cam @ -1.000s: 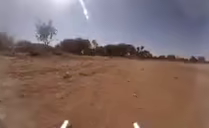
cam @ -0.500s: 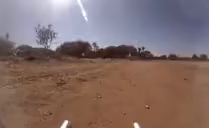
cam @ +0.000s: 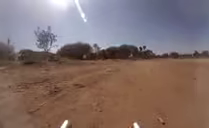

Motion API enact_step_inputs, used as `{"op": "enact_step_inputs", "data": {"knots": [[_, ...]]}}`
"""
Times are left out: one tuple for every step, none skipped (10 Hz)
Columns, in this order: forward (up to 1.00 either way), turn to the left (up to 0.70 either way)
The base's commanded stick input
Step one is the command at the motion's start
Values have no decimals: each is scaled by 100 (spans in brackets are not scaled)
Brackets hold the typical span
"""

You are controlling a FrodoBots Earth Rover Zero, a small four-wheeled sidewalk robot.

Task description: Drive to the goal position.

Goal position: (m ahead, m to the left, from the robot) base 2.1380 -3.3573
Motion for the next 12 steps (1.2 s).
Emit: {"op": "enact_step_inputs", "data": {"knots": [[70, -27], [70, -27], [70, -27], [70, -27], [70, -27], [70, -27], [70, -27], [70, -27], [70, -27], [70, -27], [70, -27], [70, -27]]}}
